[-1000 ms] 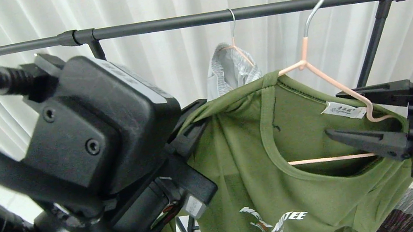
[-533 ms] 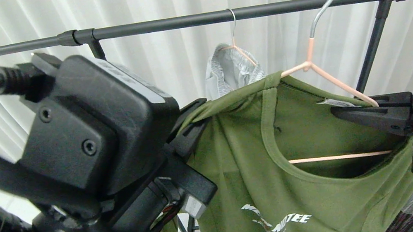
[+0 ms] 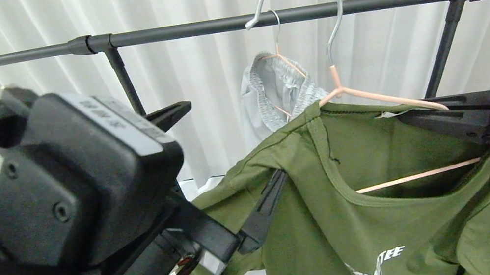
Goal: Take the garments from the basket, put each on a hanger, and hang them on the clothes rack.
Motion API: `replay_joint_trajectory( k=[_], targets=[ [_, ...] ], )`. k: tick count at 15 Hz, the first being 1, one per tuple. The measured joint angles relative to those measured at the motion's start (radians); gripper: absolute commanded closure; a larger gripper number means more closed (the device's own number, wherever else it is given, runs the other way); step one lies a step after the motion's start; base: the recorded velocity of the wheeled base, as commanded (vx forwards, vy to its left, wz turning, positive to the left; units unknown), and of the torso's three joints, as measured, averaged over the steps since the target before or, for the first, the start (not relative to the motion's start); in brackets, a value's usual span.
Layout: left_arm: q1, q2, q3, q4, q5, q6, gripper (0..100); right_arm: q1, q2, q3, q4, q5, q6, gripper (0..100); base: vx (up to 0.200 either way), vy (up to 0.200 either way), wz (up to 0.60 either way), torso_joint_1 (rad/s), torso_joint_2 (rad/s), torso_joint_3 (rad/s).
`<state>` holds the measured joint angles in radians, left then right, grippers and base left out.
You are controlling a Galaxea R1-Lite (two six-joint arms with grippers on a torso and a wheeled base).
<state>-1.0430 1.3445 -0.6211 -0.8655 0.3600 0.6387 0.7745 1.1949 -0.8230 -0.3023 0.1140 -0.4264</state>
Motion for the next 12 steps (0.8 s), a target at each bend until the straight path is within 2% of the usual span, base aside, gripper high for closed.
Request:
replay_joint_trajectory(
  k=[8, 10, 12],
  targets=[
    [0.018, -0.166, 0.208, 0.004, 0.018, 0.023, 0, -0.09, -0.001, -0.013, -0.007, 0.0, -0.003, 100, 0.0, 0.0, 0.0, 0.0, 0.0, 0.0],
    [0.093, -0.183, 0.274, 0.004, 0.024, -0.004, 0, -0.091, -0.01, -0.013, -0.007, 0.001, -0.003, 100, 0.0, 0.0, 0.0, 0.0, 0.0, 0.0],
    [0.153, -0.173, 0.329, 0.004, 0.018, -0.089, 0, -0.092, -0.023, -0.013, -0.006, 0.003, -0.003, 100, 0.0, 0.0, 0.0, 0.0, 0.0, 0.0]
  ],
)
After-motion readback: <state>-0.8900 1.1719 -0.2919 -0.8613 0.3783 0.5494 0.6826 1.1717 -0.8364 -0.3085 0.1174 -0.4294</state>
